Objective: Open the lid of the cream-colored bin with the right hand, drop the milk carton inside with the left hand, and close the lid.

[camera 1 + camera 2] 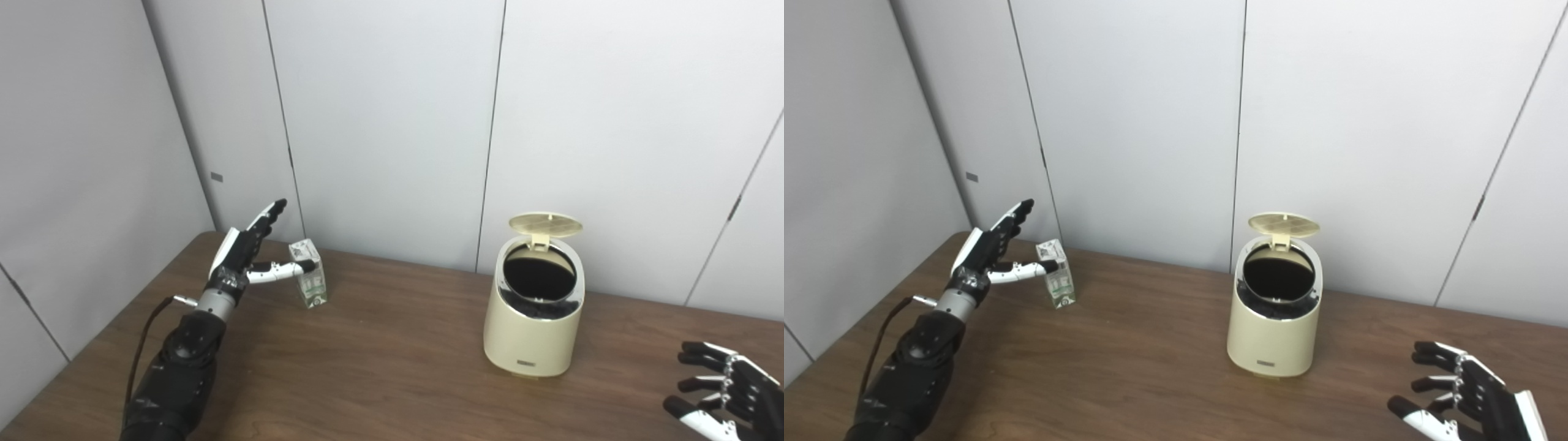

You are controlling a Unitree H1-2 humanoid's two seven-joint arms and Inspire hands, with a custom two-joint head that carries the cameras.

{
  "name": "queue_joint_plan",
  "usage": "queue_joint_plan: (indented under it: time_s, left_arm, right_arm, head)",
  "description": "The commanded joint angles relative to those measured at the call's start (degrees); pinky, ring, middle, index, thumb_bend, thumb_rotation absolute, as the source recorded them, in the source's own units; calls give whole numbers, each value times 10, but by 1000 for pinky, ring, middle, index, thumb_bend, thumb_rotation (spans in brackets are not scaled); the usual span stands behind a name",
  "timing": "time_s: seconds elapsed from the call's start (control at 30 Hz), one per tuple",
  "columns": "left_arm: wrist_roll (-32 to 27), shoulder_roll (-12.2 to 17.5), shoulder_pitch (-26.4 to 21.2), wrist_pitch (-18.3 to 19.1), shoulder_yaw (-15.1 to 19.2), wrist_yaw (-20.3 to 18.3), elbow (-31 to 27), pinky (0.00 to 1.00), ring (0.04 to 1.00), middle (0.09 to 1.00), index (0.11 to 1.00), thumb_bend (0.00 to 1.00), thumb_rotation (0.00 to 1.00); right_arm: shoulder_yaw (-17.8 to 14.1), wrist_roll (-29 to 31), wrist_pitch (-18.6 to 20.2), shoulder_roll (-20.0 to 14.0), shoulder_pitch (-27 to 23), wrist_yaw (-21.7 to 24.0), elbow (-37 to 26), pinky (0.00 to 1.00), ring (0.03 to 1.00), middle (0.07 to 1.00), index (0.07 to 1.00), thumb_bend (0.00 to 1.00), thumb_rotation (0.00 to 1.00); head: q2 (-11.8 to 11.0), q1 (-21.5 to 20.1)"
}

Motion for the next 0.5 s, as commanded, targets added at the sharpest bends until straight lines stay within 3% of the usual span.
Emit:
queue_joint_plan:
  time_s: [0.0, 0.4, 0.47]
  left_arm:
    - [-10, 8, -31, -27, 4, 10, 0, 988, 982, 973, 1000, 957, 238]
    - [-1, -7, -24, -26, -4, 32, 20, 916, 924, 919, 998, 917, 210]
    - [-11, -12, -23, -18, 0, 31, 23, 908, 901, 895, 954, 934, 229]
  right_arm:
    - [-6, 2, -4, -11, -16, 2, -28, 328, 552, 683, 675, 1000, 478]
    - [-13, 13, -14, -14, -12, 9, -27, 320, 536, 672, 658, 1000, 477]
    - [-13, 11, -13, -14, -11, 9, -29, 320, 538, 673, 656, 1000, 471]
  head:
    - [-1, 1]
    - [3, -2]
    - [4, -3]
